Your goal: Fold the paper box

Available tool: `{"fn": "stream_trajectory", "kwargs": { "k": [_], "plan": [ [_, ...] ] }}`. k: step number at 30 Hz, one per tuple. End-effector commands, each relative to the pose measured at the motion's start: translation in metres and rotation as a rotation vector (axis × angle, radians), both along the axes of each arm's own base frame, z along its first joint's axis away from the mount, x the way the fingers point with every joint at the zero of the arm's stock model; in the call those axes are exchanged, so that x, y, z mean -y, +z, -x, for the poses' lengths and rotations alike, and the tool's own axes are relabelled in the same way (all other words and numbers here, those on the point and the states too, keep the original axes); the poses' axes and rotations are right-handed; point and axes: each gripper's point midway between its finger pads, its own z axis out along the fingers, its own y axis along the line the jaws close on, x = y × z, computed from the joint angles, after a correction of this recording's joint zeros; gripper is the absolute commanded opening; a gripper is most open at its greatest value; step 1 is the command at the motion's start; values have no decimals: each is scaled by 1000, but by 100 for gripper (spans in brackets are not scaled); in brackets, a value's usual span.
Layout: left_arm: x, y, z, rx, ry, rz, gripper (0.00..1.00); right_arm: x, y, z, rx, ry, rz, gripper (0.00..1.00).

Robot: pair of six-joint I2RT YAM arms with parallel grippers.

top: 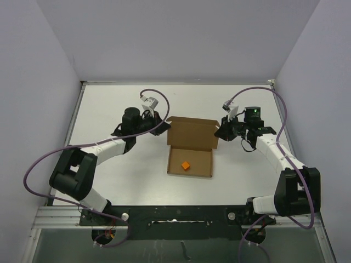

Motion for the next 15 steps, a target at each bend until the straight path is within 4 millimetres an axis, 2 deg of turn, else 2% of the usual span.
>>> {"fn": "stream_trajectory", "kwargs": {
  "k": [1,8,15],
  "plan": [
    [18,42,-7,181,76,-5,0,-6,36,-21,165,7,24,0],
    [3,57,-24,267,265,4,0,-11,47,-43,318,-27,156,0],
    [7,62,-41,343,357,-27,0,-12,45,-74,389,-112,184,0]
  ]
}}
